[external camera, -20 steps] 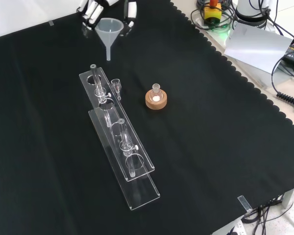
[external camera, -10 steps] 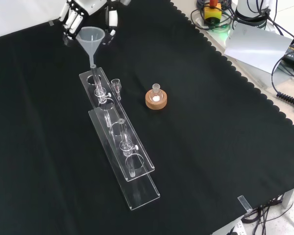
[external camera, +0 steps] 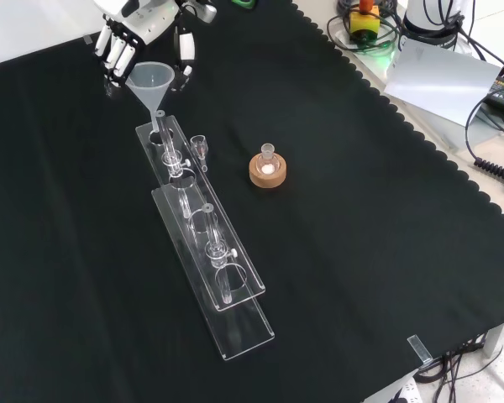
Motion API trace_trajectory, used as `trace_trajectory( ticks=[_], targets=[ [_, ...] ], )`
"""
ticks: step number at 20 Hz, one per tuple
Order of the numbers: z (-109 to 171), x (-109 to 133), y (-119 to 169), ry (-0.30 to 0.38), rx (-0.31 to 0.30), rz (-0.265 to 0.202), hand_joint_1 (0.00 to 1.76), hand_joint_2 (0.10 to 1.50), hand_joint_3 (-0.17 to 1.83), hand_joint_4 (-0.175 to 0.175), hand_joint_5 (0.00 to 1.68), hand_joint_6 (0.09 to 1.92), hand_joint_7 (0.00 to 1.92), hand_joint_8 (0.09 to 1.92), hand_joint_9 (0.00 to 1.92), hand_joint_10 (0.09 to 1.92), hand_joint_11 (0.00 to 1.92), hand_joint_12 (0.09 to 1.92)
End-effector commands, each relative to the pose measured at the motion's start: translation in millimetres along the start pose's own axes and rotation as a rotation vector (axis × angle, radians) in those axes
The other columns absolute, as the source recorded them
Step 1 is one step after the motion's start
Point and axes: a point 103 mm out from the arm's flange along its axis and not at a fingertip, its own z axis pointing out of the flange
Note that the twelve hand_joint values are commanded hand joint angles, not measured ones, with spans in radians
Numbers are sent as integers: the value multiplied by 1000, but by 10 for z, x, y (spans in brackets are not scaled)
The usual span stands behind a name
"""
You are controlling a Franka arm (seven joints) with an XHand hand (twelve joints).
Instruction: Put the funnel back on the funnel stand.
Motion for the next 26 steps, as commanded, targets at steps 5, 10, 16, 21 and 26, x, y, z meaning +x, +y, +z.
trace_trajectory(
  ticks=[5,10,16,21,26],
  targets=[
    [43,69,83,-21,21,-13,914,670,706,-26,571,494,524,657,956,435,567,1300],
    [87,84,156,-23,29,-18,914,671,706,-26,570,498,521,656,953,437,567,1300],
    [157,89,223,-54,54,-20,913,670,705,-25,568,502,517,657,948,438,566,1299],
    [231,73,253,-68,79,-19,912,670,704,-25,566,503,512,656,941,438,564,1299],
    [288,91,257,-59,82,-19,907,667,703,-31,514,481,484,651,902,430,551,1299]
  ],
)
